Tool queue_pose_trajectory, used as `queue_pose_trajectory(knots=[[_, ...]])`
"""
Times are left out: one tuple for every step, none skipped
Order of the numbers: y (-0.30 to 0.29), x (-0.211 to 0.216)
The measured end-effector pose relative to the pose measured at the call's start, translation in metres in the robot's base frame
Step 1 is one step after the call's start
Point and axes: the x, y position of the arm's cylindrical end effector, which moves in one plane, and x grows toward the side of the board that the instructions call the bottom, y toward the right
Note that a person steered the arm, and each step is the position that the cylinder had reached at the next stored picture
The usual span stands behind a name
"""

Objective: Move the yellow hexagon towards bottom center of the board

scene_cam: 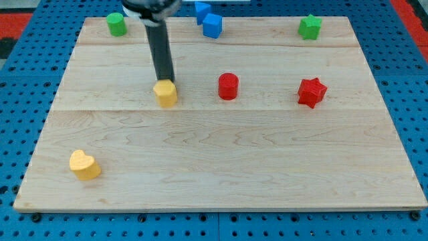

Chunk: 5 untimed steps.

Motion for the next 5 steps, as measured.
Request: queue_pose_trajectory(knots=[[0.03,0.083],[0.034,0.059],[-0.019,0.047],[-0.055,0.06],[-0.012,0.089]])
